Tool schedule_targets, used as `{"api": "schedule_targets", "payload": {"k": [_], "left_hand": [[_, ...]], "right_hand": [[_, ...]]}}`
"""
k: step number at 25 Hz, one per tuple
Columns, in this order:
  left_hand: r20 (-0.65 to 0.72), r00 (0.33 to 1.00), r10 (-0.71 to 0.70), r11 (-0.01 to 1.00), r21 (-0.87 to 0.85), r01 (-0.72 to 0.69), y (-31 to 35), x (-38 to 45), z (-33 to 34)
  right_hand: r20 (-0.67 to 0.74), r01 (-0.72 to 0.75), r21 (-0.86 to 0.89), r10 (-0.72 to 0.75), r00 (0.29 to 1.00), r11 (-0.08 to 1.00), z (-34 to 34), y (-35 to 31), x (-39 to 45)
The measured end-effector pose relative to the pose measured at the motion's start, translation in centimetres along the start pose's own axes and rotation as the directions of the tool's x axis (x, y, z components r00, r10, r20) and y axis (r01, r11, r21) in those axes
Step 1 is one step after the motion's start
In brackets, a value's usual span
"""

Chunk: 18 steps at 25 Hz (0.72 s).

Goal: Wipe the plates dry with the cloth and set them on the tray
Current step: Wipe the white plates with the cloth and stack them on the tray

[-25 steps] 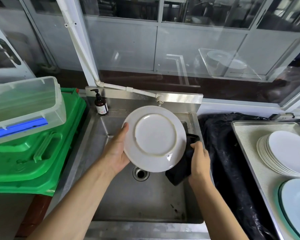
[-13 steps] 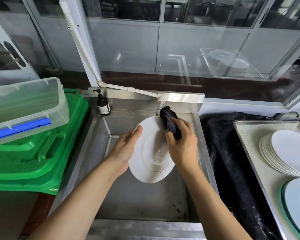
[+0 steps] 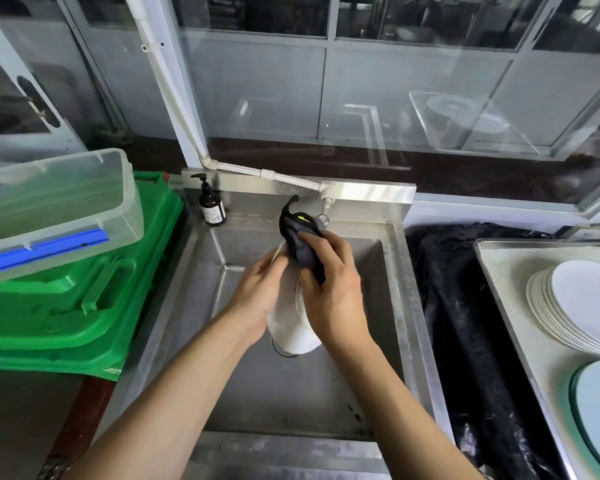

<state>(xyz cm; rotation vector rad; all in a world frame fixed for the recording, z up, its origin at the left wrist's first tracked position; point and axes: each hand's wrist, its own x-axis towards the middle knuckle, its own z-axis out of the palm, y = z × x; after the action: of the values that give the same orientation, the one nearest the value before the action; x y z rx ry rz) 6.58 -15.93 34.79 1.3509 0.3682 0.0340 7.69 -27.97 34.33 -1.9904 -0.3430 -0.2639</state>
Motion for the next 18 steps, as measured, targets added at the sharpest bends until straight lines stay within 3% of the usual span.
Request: {"api": "schedule_targets", "payload": {"k": [4,10,15,18], "left_hand": [[-0.048,0.996,-0.079,0.994,-0.077,0.075,-0.1,0.0,1.2],[-0.088,0.965,-0.249,0.931,-0.298,0.213,0.5,0.7,1.3],[-0.174,0.952,-0.250,0.935,-0.300,0.190,1.8,1.5,0.4],[-0.123,0.968,-0.217,0.945,-0.276,0.177,2.6,1.7,-0.6]], "right_hand": [[-0.082,-0.131,0.065,0.136,0.987,0.989,0.4,-0.5,0.4],[-0.112,-0.087,0.121,0.100,0.989,0.989,2.2,-0.8,-3.1],[-0.055,0.047,0.066,-0.043,0.998,0.997,2.7,1.3,-8.5],[-0.205,-0.190,0.126,0.213,0.955,0.974,2.3,3.8,-9.8]]}}
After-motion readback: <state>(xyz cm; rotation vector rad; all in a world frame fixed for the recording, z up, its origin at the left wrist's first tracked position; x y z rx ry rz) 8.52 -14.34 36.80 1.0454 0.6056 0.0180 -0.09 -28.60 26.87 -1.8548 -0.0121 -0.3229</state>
